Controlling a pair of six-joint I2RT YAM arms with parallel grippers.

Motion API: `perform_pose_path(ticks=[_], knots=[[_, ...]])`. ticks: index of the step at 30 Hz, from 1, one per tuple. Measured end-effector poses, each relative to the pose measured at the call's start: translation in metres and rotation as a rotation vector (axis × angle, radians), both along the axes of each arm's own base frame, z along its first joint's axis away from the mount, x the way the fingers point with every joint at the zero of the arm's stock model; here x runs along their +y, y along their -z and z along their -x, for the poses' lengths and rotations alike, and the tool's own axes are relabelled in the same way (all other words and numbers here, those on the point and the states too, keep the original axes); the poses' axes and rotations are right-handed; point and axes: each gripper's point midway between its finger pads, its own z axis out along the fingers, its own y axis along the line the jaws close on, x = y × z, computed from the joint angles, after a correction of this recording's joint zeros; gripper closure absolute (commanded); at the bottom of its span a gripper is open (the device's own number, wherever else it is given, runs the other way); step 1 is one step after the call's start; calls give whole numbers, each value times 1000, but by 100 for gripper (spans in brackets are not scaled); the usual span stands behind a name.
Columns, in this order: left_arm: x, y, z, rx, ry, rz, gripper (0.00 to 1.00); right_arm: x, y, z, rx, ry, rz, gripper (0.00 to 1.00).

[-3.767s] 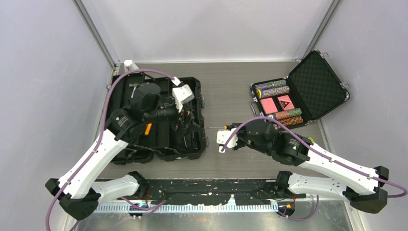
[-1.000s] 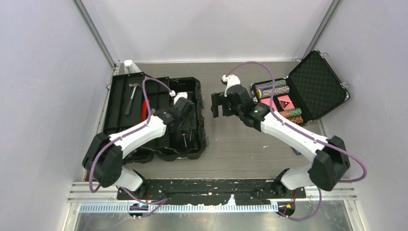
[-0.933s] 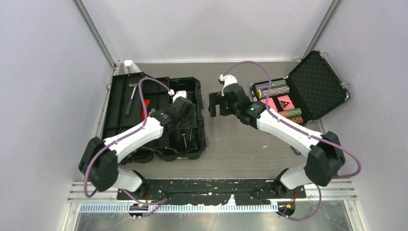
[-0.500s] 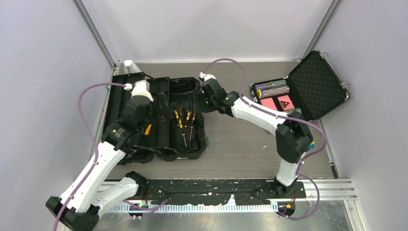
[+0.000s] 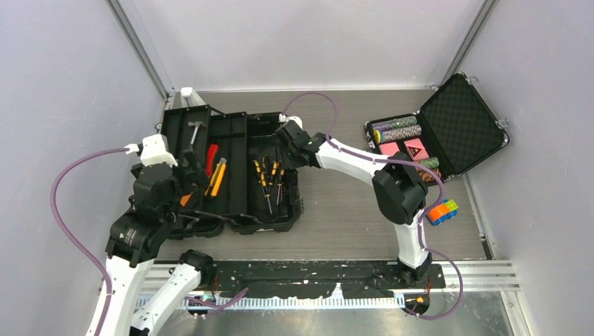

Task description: Pack the tool kit

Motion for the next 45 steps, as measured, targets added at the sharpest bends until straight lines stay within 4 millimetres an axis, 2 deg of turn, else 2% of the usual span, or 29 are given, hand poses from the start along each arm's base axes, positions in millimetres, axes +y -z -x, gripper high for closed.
perform_pose_path(ticks=[1,4,7,9,16,19,23,24,28,32,36,45], knots=[[3,0,2,4,-10,-12,1,2,0,0,-3,-1,-5,73],[11,1,4,13,-35,-39,0,-5,-1,-1,-10,16,-14,78],[16,2,4,19,-53,-50,0,-28,0,0,-13,34,-5,82],[19,2,5,23,-61,-58,0,-52,0,0,-9,49,19,83],[21,4,1,33,-70,-54,0,-165,-1,-2,10,146,144,84],[19,8,-5,42,-65,-38,0,-199,-2,2,13,175,187,84],[14,31,-20,91,-59,3,0,-226,-3,5,7,187,213,84],[9,44,-27,125,-42,23,1,-228,-3,6,6,187,213,84],[2,72,-46,200,-16,108,0,-232,-3,5,-3,179,212,84],[-5,105,-73,270,9,292,5,-231,-3,5,-4,173,204,84],[-3,137,-94,312,2,497,9,-229,-3,6,-12,165,187,84],[-23,164,-133,349,113,710,17,-226,-3,6,-16,153,153,84]])
